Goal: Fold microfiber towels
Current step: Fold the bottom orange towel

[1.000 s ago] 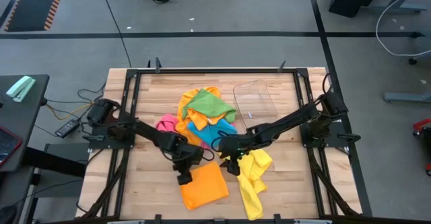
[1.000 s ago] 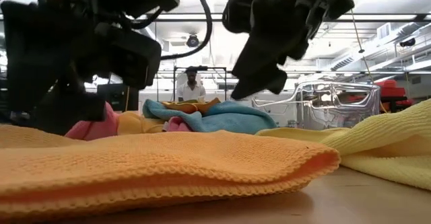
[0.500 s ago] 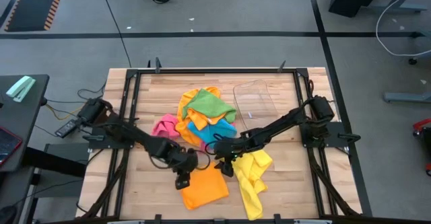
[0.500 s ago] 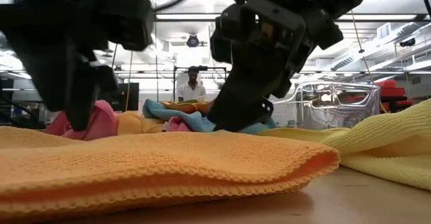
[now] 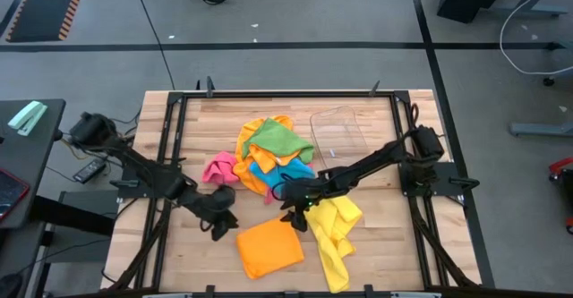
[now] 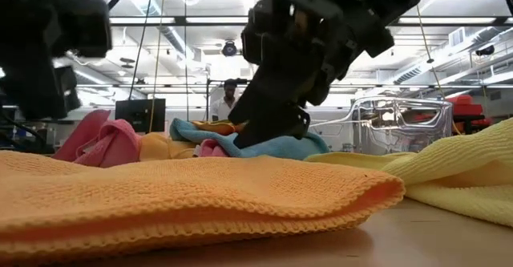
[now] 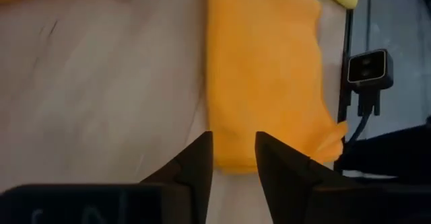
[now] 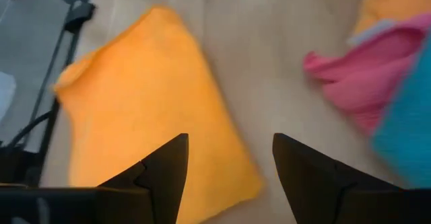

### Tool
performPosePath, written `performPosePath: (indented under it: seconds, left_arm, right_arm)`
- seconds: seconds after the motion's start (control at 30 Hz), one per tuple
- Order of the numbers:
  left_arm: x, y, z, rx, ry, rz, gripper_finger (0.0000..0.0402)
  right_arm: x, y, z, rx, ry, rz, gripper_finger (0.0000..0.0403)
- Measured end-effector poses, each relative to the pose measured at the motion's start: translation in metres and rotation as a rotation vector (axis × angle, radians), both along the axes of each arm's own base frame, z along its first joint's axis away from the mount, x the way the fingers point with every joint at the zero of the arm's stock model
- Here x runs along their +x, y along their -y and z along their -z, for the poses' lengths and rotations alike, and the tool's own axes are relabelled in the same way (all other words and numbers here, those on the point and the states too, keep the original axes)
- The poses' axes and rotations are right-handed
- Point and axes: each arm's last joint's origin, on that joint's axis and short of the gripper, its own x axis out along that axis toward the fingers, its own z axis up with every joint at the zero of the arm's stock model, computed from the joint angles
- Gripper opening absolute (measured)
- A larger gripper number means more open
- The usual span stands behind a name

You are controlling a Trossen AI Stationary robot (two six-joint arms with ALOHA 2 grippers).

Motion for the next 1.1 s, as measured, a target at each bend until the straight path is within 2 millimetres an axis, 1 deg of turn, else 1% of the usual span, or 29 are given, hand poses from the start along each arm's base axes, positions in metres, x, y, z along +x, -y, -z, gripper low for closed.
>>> performPosePath:
  seconds: [0.07, 0.17, 0.3, 0.43, 0.6, 0.7, 0.83, 0.93, 1.1]
  left_arm:
    - [-0.001, 0.002, 0.001, -0.032, 0.004, -0.012, 0.0119]
    - [-0.001, 0.006, 0.004, -0.032, 0.009, -0.001, 0.0132]
    - [0.003, 0.010, 0.005, -0.041, 0.042, -0.008, 0.0167]
    - [0.007, 0.014, 0.012, -0.037, 0.023, -0.027, 0.0208]
    - [0.015, 0.019, 0.020, -0.017, -0.017, -0.040, 0.0243]
    - [0.022, 0.023, 0.023, -0.019, -0.034, -0.050, 0.0246]
    - [0.029, 0.028, 0.033, -0.009, -0.076, -0.071, 0.0239]
    - [0.032, 0.030, 0.040, -0.002, -0.105, -0.089, 0.0233]
    - [0.037, 0.033, 0.044, -0.020, -0.118, -0.118, 0.0231]
  right_arm:
    - [0.001, 0.005, 0.000, -0.008, 0.002, 0.006, 0.0225]
    - [0.002, 0.010, 0.000, -0.011, 0.005, -0.003, 0.0225]
    - [0.002, 0.013, 0.000, -0.022, 0.010, -0.011, 0.0225]
    - [0.002, 0.013, 0.000, -0.027, 0.006, -0.016, 0.0225]
    - [0.003, 0.009, 0.009, -0.014, -0.009, -0.030, 0.0225]
    - [0.001, 0.002, 0.012, -0.017, -0.026, -0.053, 0.0225]
    - [-0.002, -0.004, 0.012, -0.036, -0.036, -0.085, 0.0225]
    - [-0.004, -0.007, 0.015, -0.046, -0.061, -0.093, 0.0225]
    - [-0.007, -0.006, 0.018, -0.062, -0.088, -0.076, 0.0225]
